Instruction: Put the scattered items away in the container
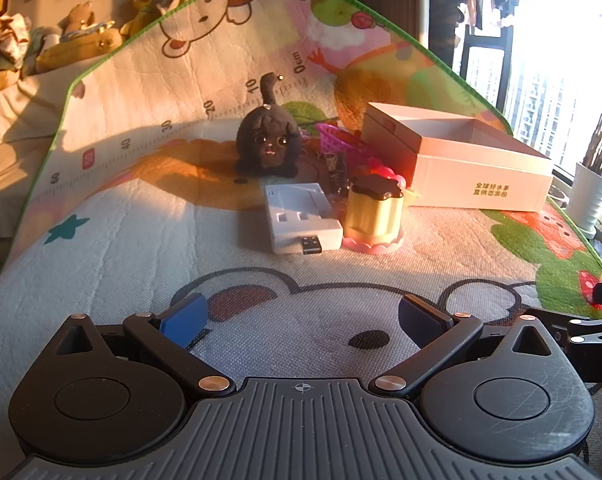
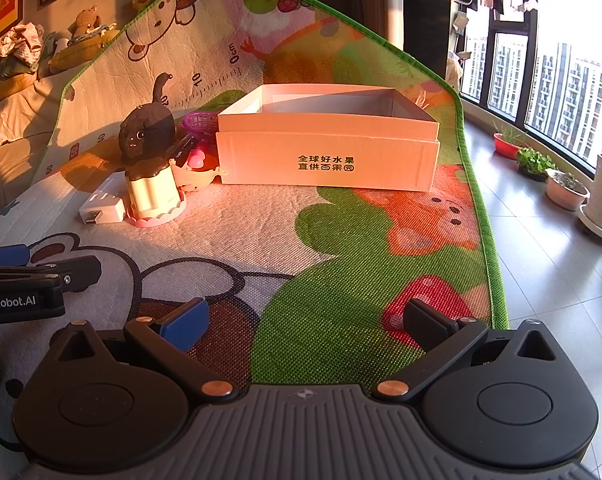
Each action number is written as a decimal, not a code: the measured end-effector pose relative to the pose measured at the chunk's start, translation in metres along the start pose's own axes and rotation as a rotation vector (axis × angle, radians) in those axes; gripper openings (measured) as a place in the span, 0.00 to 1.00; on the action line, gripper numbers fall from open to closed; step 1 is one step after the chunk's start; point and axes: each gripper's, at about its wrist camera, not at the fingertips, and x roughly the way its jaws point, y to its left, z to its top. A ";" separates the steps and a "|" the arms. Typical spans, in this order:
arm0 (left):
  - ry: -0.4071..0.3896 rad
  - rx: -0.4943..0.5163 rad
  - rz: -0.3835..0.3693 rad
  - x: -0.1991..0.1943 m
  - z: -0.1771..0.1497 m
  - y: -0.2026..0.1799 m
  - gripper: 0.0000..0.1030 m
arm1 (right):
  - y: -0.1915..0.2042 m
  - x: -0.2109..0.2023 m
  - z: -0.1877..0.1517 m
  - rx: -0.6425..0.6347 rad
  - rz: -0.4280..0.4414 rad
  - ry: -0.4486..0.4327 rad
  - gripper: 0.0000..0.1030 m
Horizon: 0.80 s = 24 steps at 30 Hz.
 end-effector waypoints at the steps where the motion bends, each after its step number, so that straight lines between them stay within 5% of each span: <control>1: 0.000 0.000 0.000 0.000 0.000 0.000 1.00 | 0.000 0.000 0.000 0.000 0.000 0.000 1.00; 24: 0.010 0.008 0.010 0.002 0.000 -0.001 1.00 | 0.000 0.000 0.000 0.001 0.000 0.000 1.00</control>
